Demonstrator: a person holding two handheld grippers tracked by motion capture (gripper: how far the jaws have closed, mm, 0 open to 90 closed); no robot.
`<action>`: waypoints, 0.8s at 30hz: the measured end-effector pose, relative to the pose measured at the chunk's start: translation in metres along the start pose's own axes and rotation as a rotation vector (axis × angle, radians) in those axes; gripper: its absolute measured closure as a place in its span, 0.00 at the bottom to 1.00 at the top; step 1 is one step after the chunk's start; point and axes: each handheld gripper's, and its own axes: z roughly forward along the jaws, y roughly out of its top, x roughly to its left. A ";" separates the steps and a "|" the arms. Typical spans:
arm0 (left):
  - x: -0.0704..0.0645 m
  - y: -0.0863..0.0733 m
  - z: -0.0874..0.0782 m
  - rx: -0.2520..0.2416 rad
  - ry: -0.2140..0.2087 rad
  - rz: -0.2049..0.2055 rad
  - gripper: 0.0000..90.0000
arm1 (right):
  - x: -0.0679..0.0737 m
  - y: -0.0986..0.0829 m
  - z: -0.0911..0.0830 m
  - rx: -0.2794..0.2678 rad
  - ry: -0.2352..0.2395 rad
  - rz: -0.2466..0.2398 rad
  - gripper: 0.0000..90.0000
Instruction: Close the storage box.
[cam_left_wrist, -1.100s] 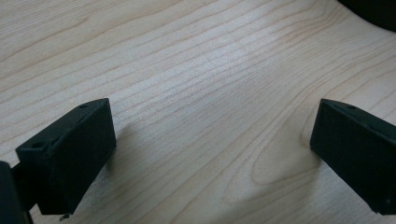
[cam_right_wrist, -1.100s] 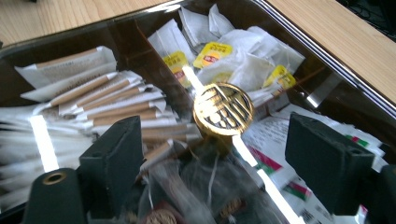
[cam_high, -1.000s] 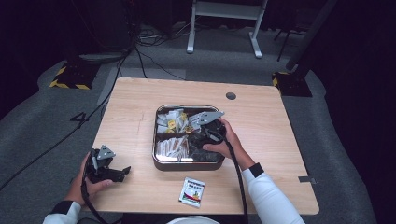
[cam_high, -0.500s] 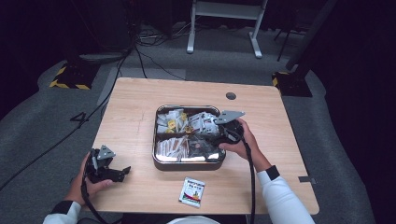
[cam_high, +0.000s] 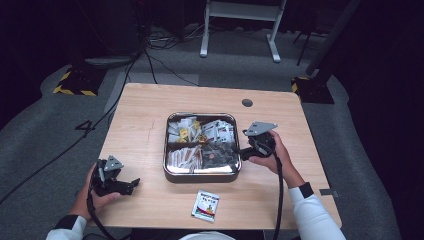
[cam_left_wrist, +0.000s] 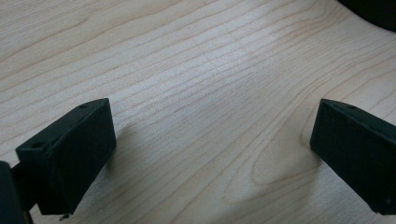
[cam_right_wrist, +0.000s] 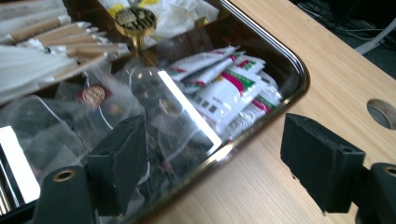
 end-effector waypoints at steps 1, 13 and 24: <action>0.000 0.000 0.000 0.000 0.000 0.000 0.00 | -0.001 -0.002 -0.001 0.003 -0.005 -0.002 0.26; 0.000 0.000 0.000 0.000 0.000 -0.002 0.01 | -0.017 -0.033 -0.023 0.043 -0.034 0.033 0.27; 0.000 0.000 0.000 0.000 -0.001 -0.003 0.01 | -0.029 -0.073 -0.039 0.103 -0.076 0.062 0.27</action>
